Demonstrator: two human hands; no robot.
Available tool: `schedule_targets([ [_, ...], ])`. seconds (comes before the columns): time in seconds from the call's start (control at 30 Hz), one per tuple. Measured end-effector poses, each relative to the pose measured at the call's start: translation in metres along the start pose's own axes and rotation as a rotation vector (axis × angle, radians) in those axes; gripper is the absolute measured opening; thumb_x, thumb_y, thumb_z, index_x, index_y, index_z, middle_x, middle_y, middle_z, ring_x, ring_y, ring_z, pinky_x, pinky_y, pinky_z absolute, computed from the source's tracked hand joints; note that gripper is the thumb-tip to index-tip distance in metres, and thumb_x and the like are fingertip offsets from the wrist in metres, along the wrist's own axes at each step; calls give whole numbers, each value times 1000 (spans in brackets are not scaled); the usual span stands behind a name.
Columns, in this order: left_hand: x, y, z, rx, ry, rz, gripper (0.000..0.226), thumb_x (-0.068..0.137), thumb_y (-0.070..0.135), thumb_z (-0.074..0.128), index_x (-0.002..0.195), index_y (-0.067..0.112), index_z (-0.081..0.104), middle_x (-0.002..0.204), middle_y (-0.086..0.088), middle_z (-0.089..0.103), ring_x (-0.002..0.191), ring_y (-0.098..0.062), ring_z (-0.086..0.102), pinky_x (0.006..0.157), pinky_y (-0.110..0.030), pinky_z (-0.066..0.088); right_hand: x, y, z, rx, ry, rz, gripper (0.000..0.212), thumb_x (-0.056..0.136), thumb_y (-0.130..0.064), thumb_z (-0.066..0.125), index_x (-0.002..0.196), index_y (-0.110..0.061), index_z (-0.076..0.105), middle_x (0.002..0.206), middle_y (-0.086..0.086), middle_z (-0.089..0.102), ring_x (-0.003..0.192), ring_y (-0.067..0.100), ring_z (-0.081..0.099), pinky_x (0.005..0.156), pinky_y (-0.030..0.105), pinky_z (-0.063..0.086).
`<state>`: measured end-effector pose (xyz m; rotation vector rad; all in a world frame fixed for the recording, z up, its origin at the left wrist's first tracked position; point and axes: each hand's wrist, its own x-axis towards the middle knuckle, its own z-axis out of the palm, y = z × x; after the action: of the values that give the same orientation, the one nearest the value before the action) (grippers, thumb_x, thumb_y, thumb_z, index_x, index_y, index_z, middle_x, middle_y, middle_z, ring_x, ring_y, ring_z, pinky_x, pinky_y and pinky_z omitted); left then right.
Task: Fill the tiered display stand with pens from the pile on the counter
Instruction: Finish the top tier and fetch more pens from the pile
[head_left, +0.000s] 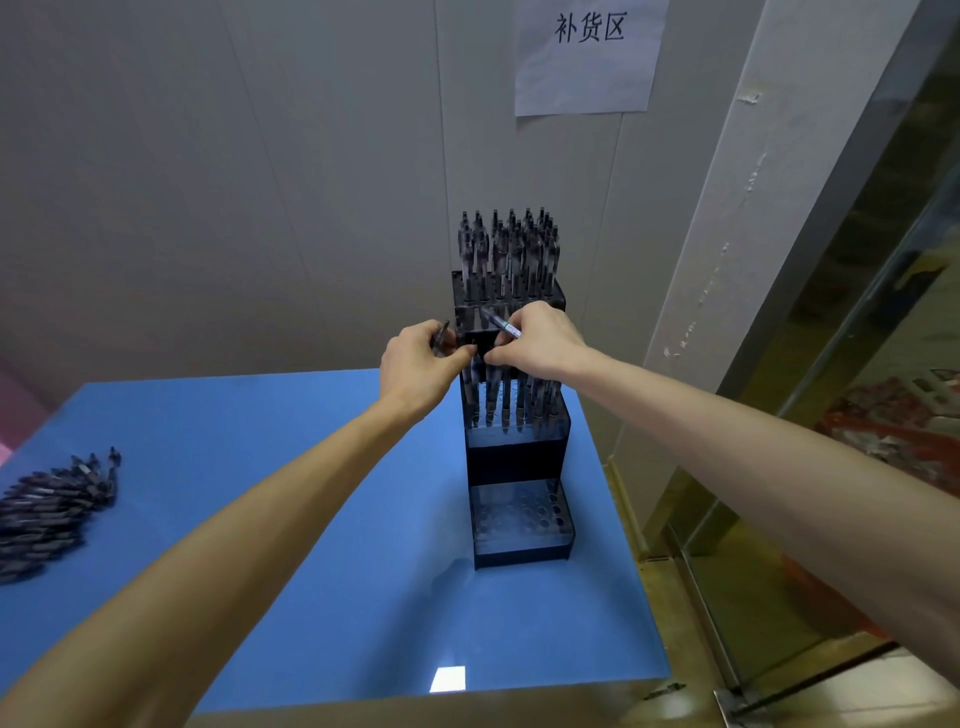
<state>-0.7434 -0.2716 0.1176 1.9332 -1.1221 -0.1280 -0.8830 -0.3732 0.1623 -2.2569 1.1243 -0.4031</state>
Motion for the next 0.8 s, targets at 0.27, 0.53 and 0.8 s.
schedule_targets([
  [0.27, 1, 4, 0, 48, -31, 35, 24, 87, 42, 74, 83, 20, 65, 74, 7, 65, 69, -16, 60, 58, -30, 43, -1, 2, -6, 18, 14, -19, 12, 85, -23, 76, 79, -13, 76, 73, 3, 70, 58, 15, 57, 56, 28, 44],
  [0.53, 1, 7, 2, 90, -42, 60, 21, 86, 41, 72, 85, 21, 66, 76, 7, 67, 74, -19, 63, 62, -33, 50, -4, -2, -5, -9, -5, -123, 6, 89, -21, 75, 89, -17, 79, 69, -2, 65, 55, 12, 50, 54, 27, 39],
  [0.8, 1, 6, 3, 102, -31, 80, 21, 87, 40, 71, 86, 20, 65, 74, 10, 64, 71, -16, 61, 58, -30, 45, 2, -4, -8, -119, -8, -120, 15, 88, -19, 73, 74, -12, 74, 60, 1, 59, 53, 16, 50, 54, 29, 38],
])
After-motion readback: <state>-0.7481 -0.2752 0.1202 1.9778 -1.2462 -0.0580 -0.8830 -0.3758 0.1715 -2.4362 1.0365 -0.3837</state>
